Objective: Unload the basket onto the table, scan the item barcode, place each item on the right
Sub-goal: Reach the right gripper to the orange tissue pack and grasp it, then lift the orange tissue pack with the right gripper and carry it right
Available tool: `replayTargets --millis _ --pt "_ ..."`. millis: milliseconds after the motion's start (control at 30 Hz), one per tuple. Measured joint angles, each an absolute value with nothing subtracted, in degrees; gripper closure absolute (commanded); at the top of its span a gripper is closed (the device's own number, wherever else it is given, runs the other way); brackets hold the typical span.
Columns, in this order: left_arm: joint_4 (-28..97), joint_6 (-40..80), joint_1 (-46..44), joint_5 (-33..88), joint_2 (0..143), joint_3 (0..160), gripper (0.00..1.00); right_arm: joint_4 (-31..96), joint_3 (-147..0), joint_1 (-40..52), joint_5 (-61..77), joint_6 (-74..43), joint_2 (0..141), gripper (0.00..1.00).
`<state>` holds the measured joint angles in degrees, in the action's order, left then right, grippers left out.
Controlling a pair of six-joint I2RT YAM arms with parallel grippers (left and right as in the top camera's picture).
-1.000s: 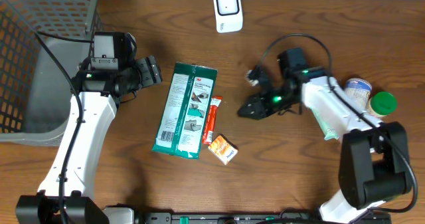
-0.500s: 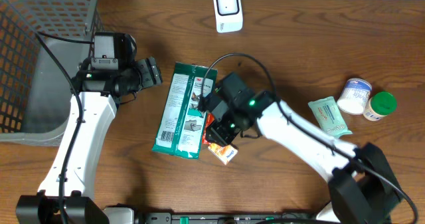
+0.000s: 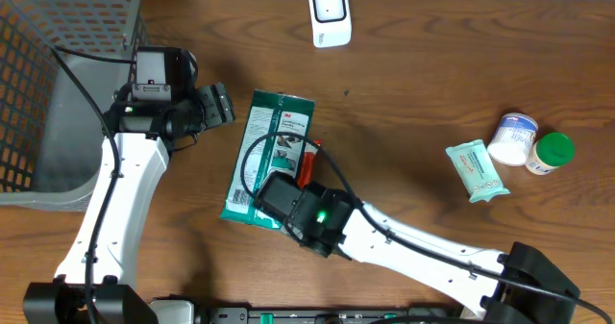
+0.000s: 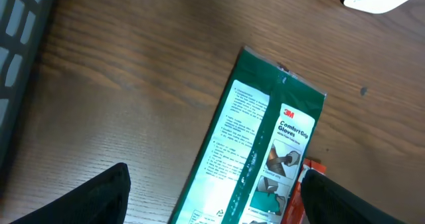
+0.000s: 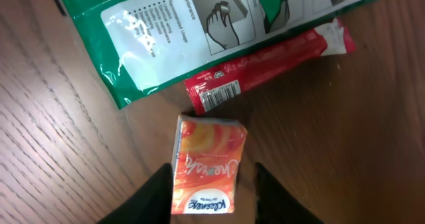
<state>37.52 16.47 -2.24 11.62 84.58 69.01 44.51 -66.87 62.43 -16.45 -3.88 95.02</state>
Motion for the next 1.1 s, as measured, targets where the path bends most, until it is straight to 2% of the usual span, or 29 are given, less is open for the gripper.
replayTargets --millis 967,1033,1100 --pt "37.52 16.47 -2.24 11.62 84.58 69.01 0.17 45.28 -64.42 65.87 -22.31 -11.25 106.50 0.71" --pt "37.52 16.45 -2.24 11.62 84.58 69.01 0.17 45.17 -64.27 65.87 -23.38 -11.35 107.31 0.70" --pt "37.52 16.47 -2.24 11.62 84.58 69.01 0.17 45.12 -64.27 65.95 -24.47 -11.38 107.74 0.63"
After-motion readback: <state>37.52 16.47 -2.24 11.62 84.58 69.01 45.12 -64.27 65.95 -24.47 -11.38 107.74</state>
